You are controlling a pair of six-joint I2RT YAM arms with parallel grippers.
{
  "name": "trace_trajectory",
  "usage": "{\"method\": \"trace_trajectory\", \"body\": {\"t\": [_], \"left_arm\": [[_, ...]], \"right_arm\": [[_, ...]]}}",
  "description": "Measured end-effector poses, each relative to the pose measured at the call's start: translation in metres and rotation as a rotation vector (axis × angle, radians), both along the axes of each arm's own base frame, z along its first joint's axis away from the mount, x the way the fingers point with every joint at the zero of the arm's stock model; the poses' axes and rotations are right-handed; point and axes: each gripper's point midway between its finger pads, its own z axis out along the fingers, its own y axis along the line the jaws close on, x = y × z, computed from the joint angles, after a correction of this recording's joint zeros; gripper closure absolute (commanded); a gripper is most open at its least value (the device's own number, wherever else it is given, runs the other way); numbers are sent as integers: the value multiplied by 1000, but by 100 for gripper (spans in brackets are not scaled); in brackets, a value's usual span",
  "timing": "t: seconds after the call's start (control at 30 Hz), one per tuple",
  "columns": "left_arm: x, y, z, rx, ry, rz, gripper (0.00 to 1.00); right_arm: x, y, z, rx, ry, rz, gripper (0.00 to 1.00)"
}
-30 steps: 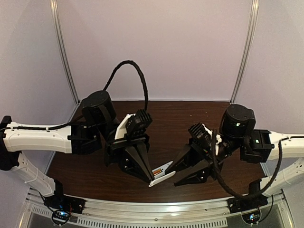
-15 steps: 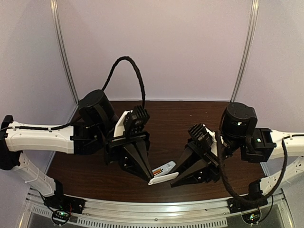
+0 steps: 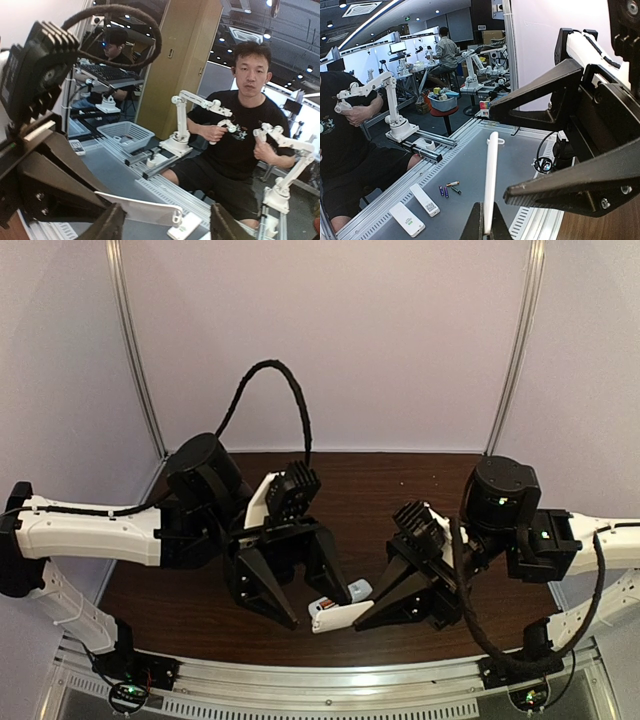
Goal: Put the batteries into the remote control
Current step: Pass from the left arm to the right, then pass from the right arm to the left
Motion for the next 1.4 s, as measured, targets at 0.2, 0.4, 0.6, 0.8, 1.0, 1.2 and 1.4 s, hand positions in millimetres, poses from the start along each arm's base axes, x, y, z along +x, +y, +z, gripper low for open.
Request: {"method": "trace_trajectory", "body": {"t": [0.2, 0.4, 0.6, 0.8, 1.0, 1.2, 1.4], "left_arm": [[25, -4, 5, -11, -9, 195, 21], [87, 4, 21, -73, -168, 687, 26], [129, 20, -8, -27, -448, 1017, 28], [135, 14, -91, 176, -747, 1045, 29], [132, 3, -148, 302, -966, 977, 31], [139, 2, -165, 338, -1049, 963, 40], [141, -4, -178, 360, -1086, 935, 49]], "right_arm": [[4, 2, -1, -16, 23, -28, 100], [27, 6, -8, -83, 120, -120, 100], [85, 6, -50, -230, 313, -289, 100], [132, 0, -100, -376, 523, -410, 100], [133, 5, -133, -479, 643, -387, 100], [129, 7, -135, -495, 675, -348, 100], [126, 8, -134, -497, 688, -321, 100]]}}
